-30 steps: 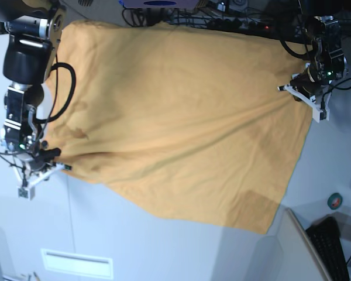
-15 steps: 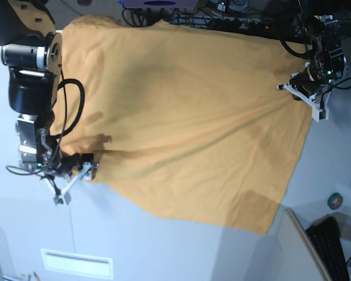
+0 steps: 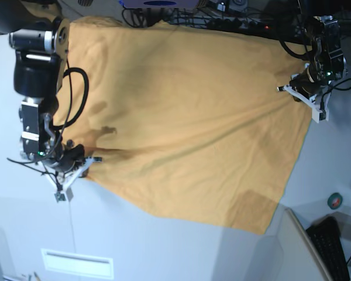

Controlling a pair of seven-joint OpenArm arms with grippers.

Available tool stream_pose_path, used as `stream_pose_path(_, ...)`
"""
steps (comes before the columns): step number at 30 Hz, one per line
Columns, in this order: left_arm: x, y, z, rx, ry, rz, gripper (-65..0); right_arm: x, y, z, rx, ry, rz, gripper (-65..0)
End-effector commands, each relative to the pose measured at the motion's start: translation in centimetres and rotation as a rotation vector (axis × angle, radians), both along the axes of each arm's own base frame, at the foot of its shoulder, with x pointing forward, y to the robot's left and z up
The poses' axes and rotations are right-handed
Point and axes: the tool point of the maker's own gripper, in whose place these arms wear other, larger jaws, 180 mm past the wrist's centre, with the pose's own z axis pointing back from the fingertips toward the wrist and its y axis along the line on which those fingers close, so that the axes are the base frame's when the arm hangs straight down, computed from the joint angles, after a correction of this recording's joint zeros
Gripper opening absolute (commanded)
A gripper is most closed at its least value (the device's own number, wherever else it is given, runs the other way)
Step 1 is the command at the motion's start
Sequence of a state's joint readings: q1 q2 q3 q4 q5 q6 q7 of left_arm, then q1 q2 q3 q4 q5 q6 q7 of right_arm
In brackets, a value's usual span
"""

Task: Layout the t-shirt on the table in an organized manner, then fold the t-shirt properly
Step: 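Move the right gripper inward over the shirt, pulling its held fabric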

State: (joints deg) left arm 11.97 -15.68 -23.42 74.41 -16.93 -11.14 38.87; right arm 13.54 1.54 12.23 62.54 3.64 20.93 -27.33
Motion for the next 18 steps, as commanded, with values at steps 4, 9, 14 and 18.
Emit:
stream_pose_path(4,0.9,0.8,1.0,0.022,-0.032,-0.003,-65.0,-0.7,1.6,4.4,-0.004,-0.107,0.022,-65.0)
stream_pose_path(9,0.9,0.8,1.0,0.022,-0.032,-0.003,-65.0,-6.1,4.7,4.5,0.003,-0.073,0.085,-65.0)
stream_pose_path(14,0.9,0.8,1.0,0.022,-0.032,-0.003,-65.0,-11.4,9.2,1.7,0.035,0.023,0.214,-65.0)
stream_pose_path(18,0.9,0.8,1.0,0.022,-0.032,-0.003,-65.0,-14.6,12.0,-0.7,0.060,0.112,0.291,-65.0)
